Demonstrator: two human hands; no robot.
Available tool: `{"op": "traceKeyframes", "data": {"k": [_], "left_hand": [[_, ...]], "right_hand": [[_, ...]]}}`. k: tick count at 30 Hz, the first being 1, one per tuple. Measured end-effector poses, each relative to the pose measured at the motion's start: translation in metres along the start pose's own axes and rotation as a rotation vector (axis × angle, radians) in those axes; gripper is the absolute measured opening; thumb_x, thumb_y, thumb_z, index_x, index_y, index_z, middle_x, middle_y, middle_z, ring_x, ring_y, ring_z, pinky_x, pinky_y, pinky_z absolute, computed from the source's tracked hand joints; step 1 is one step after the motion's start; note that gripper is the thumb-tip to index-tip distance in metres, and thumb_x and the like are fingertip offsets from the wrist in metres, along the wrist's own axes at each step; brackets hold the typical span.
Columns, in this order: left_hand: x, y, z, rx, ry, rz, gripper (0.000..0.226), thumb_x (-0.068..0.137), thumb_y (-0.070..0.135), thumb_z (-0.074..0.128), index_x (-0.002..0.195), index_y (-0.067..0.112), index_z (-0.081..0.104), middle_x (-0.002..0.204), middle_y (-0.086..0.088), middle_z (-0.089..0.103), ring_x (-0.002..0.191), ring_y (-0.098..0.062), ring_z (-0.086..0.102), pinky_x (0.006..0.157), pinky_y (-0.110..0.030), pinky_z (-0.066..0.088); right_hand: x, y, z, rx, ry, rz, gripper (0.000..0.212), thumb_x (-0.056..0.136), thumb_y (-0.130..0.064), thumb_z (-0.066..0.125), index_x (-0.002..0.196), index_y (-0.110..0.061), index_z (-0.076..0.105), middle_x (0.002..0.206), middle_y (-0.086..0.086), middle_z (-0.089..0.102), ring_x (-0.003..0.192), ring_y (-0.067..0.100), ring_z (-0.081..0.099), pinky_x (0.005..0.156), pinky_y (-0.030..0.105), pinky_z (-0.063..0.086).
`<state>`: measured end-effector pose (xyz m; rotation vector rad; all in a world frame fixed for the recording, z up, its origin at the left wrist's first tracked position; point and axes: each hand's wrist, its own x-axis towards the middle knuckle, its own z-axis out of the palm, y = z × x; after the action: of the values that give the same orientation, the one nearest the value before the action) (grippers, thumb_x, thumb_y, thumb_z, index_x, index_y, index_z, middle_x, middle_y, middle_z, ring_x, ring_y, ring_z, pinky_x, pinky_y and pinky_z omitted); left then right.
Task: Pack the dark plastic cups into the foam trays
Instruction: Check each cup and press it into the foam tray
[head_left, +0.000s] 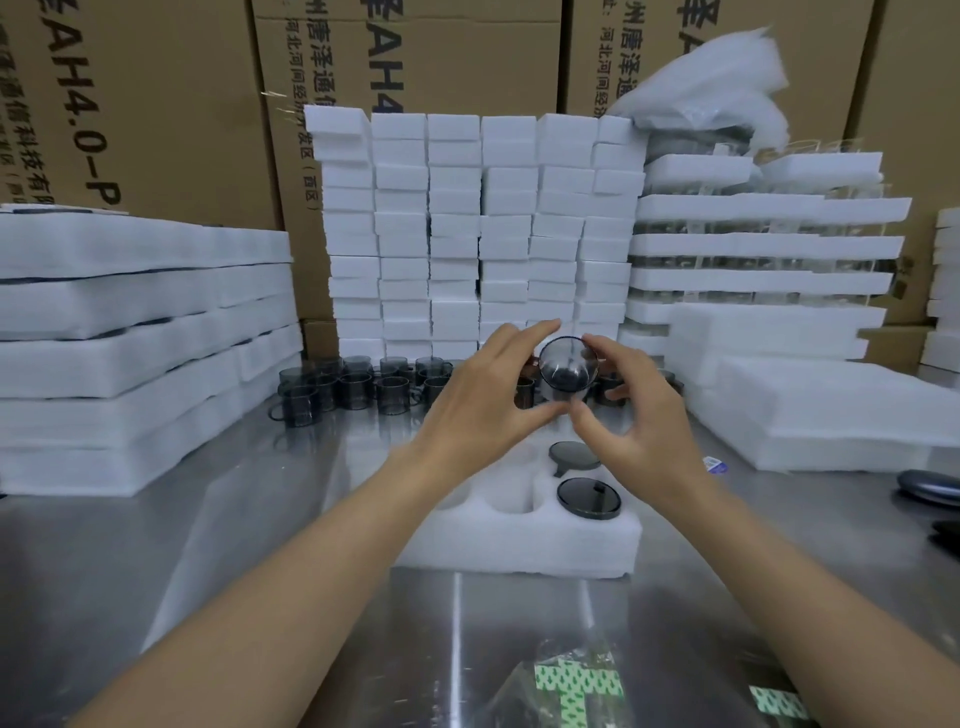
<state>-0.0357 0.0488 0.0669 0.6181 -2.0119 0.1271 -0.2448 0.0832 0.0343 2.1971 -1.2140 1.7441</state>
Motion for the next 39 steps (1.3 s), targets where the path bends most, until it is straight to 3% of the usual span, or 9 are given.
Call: {"op": "traceKeyframes", "data": {"k": [3,8,13,16,20,25,30,34,39], "left_hand": [[0.003,0.004,-0.005,0.068,0.176,0.05,0.066,0.087,0.033,0.089,0.145,0.015,0.062,0.106,0.006,0.059,0.094,-0.016,0.058,0.084,-0.036,0.056],[0.007,0.003,-0.009,0.066,0.394,0.032,0.063,0.082,0.029,0.094,0.137,0.018,0.065,0.106,0.022,0.052,0.089,0.006,0.048,0.083,-0.011,0.041],[0.007,0.003,-0.01,0.053,0.427,-0.002,0.065,0.079,0.025,0.096,0.136,0.018,0.066,0.108,0.021,0.056,0.086,0.003,0.048,0.08,-0.017,0.046],[0.012,0.011,-0.01,-0.09,0.34,-0.139,0.06,0.08,0.032,0.094,0.132,0.026,0.066,0.111,0.017,0.062,0.087,0.0,0.056,0.078,-0.011,0.044],[0.022,0.023,-0.016,-0.77,-0.043,-0.748,0.04,0.073,0.053,0.088,0.099,0.027,0.075,0.081,0.017,0.065,0.075,-0.004,0.064,0.069,-0.021,0.046],[0.019,0.025,-0.019,-1.224,-0.274,-1.062,0.053,0.085,0.054,0.082,0.112,0.009,0.072,0.083,-0.004,0.06,0.063,-0.016,0.06,0.056,-0.025,0.042],[0.016,0.026,-0.016,-1.345,-0.341,-1.069,0.046,0.091,0.056,0.067,0.093,0.01,0.064,0.076,-0.002,0.049,0.057,-0.013,0.037,0.054,-0.025,0.029],[0.015,0.023,-0.014,-1.339,-0.317,-1.058,0.045,0.089,0.055,0.07,0.091,0.011,0.066,0.073,0.001,0.043,0.058,-0.013,0.034,0.055,-0.025,0.029],[0.016,0.021,-0.016,-0.884,-0.161,-0.843,0.044,0.076,0.054,0.088,0.1,0.021,0.073,0.084,0.0,0.059,0.061,-0.014,0.049,0.061,-0.024,0.042]], "right_hand": [[0.0,0.004,0.003,-0.019,-0.014,-0.004,0.067,0.09,-0.038,0.07,0.152,-0.039,0.046,0.134,-0.025,0.057,0.126,0.008,0.057,0.1,0.028,0.049],[-0.001,0.008,0.005,-0.04,-0.033,-0.001,0.069,0.09,-0.037,0.07,0.153,-0.043,0.043,0.134,-0.027,0.054,0.126,0.008,0.057,0.1,0.029,0.048],[-0.001,0.009,0.007,-0.071,-0.03,-0.012,0.068,0.09,-0.042,0.067,0.152,-0.049,0.042,0.132,-0.034,0.052,0.123,0.006,0.057,0.096,0.019,0.044],[-0.001,0.01,0.007,-0.054,-0.019,-0.017,0.073,0.09,-0.035,0.072,0.153,-0.052,0.04,0.132,-0.033,0.052,0.123,0.008,0.058,0.095,0.022,0.047],[0.0,0.012,0.007,-0.029,-0.007,-0.016,0.088,0.089,-0.026,0.079,0.158,-0.053,0.032,0.139,-0.032,0.052,0.129,0.008,0.058,0.094,0.022,0.046],[-0.001,0.009,0.012,0.004,-0.013,-0.007,0.087,0.088,-0.028,0.085,0.157,-0.051,0.036,0.14,-0.023,0.057,0.122,0.011,0.062,0.088,0.02,0.049],[-0.002,0.003,0.012,-0.005,0.005,-0.012,0.08,0.086,-0.026,0.086,0.15,-0.049,0.044,0.125,-0.022,0.063,0.107,0.013,0.064,0.083,0.018,0.051],[-0.003,-0.005,0.011,0.031,0.005,0.012,0.066,0.087,-0.038,0.078,0.145,-0.049,0.047,0.118,-0.017,0.064,0.102,0.017,0.064,0.079,0.033,0.056],[-0.004,-0.008,0.008,0.069,-0.023,0.051,0.053,0.089,-0.043,0.074,0.135,-0.05,0.049,0.115,-0.015,0.065,0.101,0.019,0.065,0.08,0.047,0.058]]}}
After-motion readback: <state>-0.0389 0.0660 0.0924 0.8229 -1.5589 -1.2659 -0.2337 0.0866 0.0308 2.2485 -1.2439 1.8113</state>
